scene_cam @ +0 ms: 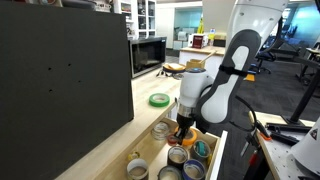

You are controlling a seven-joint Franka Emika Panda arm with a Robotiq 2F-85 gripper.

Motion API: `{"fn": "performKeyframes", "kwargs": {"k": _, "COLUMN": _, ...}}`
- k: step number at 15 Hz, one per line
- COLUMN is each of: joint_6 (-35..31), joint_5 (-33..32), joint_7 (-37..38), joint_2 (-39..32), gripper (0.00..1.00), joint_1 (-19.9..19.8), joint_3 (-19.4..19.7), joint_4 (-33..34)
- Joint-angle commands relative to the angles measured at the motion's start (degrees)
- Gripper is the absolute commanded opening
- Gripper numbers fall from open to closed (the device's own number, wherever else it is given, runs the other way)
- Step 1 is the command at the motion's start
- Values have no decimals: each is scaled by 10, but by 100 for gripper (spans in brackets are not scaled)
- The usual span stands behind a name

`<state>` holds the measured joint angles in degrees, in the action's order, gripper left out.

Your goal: Take the orange tape out of the open drawer and place it on top of the green tape

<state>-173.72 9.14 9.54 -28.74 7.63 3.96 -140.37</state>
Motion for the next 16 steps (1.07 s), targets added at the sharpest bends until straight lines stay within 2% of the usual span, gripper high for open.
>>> {"fn": "performKeyframes", "kwargs": {"k": 1, "joint_6": 73, "joint_5": -40, "joint_7": -25, "joint_2": 82, "gripper": 7, "joint_1": -9, "joint_3": 2, "joint_4": -37}}
{"fn": "performKeyframes", "kwargs": {"k": 2, "joint_6": 89, "joint_5": -53, "joint_7": -21, "joint_2": 95, "gripper": 7, "joint_1": -3, "joint_3": 9, "joint_4": -38}}
{"fn": "performKeyframes", "kwargs": {"k": 6, "joint_6": 182, "joint_5": -77, "joint_7": -52, "joint_2": 146, "gripper": 7, "joint_1": -29, "joint_3": -9, "joint_4": -27}}
{"fn": "performKeyframes", "kwargs": {"k": 10, "joint_6": 257, "joint_5": -100, "joint_7": -67, "joint_2": 193, "gripper": 7, "joint_1": -43, "joint_3": -3, "joint_4": -16}}
{"fn": "performKeyframes", "kwargs": {"k": 16, "joint_6": 339, "joint_5": -130, "joint_7": -76, "joint_2": 217, "gripper": 7, "joint_1": -73, "joint_3": 3, "joint_4": 43}}
